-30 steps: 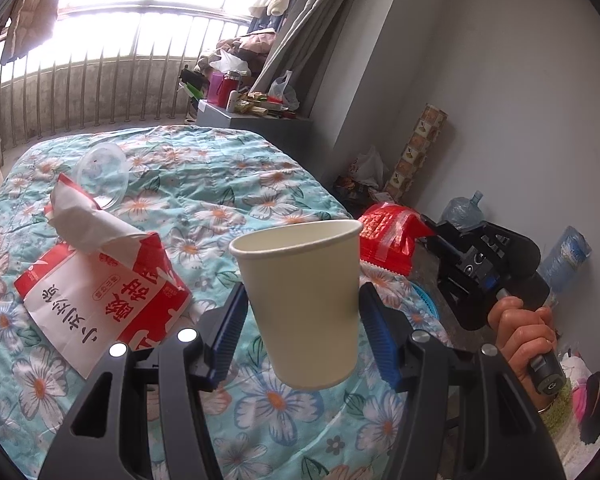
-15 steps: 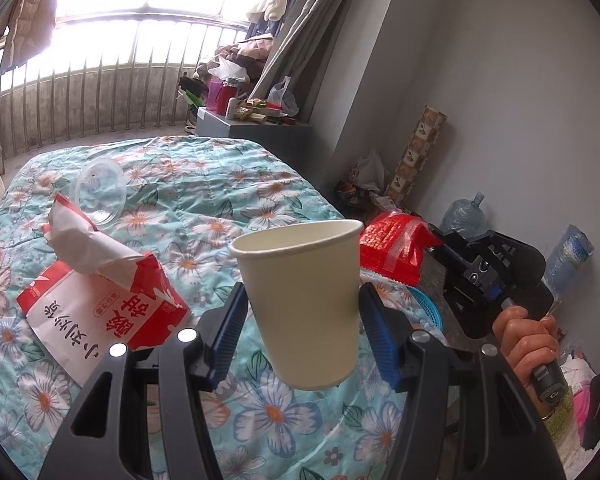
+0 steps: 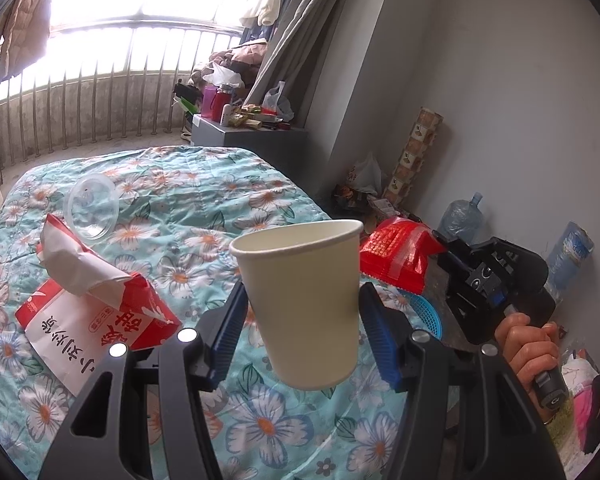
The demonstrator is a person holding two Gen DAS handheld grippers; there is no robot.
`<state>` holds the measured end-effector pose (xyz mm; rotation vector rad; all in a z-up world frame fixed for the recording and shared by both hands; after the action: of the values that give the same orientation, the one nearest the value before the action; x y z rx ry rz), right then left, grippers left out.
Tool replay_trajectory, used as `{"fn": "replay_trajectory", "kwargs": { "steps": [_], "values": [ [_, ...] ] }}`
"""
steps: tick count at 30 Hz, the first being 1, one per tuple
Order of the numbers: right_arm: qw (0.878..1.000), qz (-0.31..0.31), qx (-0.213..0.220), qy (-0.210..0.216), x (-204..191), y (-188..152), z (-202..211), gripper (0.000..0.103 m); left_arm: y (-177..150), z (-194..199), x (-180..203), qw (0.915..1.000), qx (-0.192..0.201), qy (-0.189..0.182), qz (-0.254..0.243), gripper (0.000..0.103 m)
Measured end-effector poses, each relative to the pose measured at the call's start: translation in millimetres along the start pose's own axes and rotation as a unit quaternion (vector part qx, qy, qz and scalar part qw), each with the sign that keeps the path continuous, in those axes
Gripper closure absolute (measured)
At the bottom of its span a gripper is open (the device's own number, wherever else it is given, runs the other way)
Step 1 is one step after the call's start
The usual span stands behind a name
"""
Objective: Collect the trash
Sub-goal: 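Hold the paper cup up with the left gripper while the right gripper holds the red bag, then carry the cup and red bag over the blue wastebasket and open both grippers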
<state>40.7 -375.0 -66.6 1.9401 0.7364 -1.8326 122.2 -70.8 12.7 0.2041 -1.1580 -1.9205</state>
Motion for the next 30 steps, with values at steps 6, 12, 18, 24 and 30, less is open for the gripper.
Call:
{"fn": "replay_trajectory", "kwargs": {
  "steps": [6,12,18,24,30],
  "values": [
    [1.000,0.001,0.004,0.007,-2,2,8,0.100,3,-3,6,1.0000,0.001,-0.002,-0.007,0.047],
    [1.000,0.000,0.012,0.017,-3,6,19,0.100,6,-7,17,0.9998,0.000,-0.006,-0.017,0.047],
    [0.999,0.005,0.022,0.030,-7,11,33,0.100,10,-12,33,0.9994,-0.001,-0.014,-0.030,0.047],
    [0.998,0.008,0.045,0.041,-13,20,58,0.100,18,-26,57,0.9983,-0.006,-0.030,-0.050,0.047],
    [0.993,0.041,0.103,0.028,-32,40,112,0.100,38,-53,95,0.9951,-0.018,-0.069,-0.068,0.047]
  ]
}}
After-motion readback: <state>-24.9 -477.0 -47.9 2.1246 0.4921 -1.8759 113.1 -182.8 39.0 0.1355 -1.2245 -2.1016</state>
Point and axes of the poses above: each gripper's, at about its wrist camera, not at the fingertips, and z roughly against the way its jaws point, x to its right, y to its top, the point moved 4 cm from there along -z, roughly the way its jaws point, and after that the axes turned 1 degree about -x, right-handed, at the moved point
